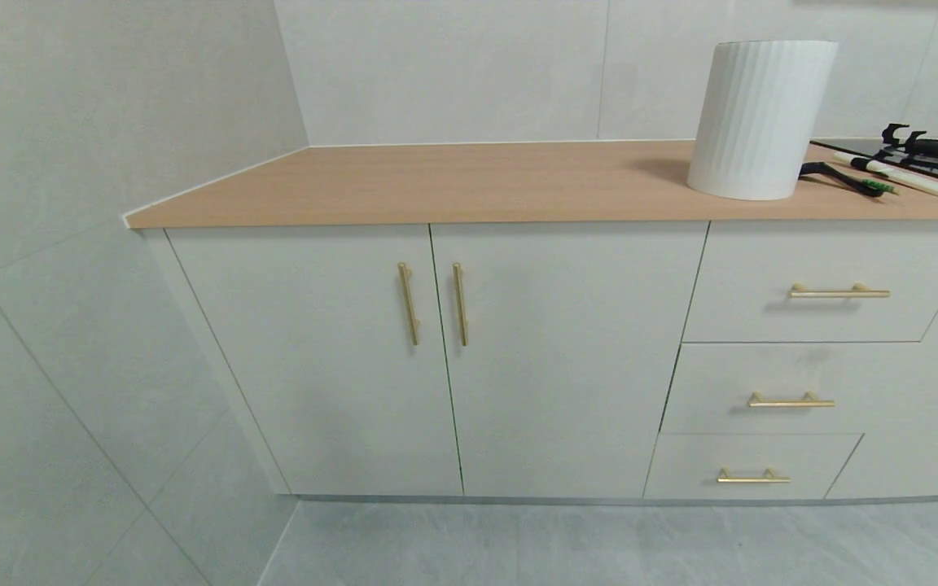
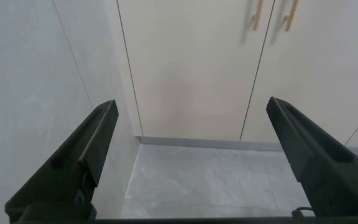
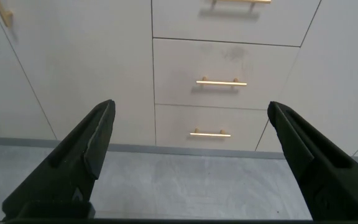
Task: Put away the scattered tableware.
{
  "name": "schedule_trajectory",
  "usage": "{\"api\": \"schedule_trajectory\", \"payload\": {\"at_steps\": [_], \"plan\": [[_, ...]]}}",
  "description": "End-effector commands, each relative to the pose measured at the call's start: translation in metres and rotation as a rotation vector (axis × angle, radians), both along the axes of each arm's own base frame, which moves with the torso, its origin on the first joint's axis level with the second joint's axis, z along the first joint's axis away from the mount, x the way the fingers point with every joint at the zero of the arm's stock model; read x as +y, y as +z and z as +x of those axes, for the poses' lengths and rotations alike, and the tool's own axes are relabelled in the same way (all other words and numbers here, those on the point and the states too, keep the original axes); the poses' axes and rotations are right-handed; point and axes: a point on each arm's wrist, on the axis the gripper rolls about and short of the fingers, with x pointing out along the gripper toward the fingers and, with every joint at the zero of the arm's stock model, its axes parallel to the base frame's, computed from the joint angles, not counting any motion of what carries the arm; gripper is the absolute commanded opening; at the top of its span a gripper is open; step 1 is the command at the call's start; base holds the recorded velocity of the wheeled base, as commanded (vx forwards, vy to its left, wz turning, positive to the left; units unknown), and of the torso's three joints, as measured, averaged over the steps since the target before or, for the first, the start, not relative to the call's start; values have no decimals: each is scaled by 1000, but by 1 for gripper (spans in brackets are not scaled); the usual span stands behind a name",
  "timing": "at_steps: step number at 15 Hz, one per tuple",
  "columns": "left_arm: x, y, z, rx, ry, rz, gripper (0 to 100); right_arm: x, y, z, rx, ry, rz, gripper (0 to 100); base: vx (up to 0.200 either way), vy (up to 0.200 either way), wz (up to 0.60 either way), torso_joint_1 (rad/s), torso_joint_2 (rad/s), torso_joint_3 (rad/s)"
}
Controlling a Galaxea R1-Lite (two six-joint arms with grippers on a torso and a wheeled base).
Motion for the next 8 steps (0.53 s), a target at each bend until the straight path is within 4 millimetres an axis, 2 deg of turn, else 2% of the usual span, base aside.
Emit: {"api": "schedule_trajectory", "payload": {"at_steps": [1, 2, 8], "plan": [[0, 0, 0, -1, 1, 0, 100, 0, 0, 0, 2, 0, 0, 100, 0, 0, 0, 0, 0, 0], [0, 0, 0, -1, -1, 0, 100, 0, 0, 0, 2, 0, 2, 100, 0, 0, 0, 0, 0, 0], [0, 0, 0, -1, -1, -6, 100, 0, 0, 0, 2, -1, 2, 100, 0, -200, 0, 2, 2, 3]]}}
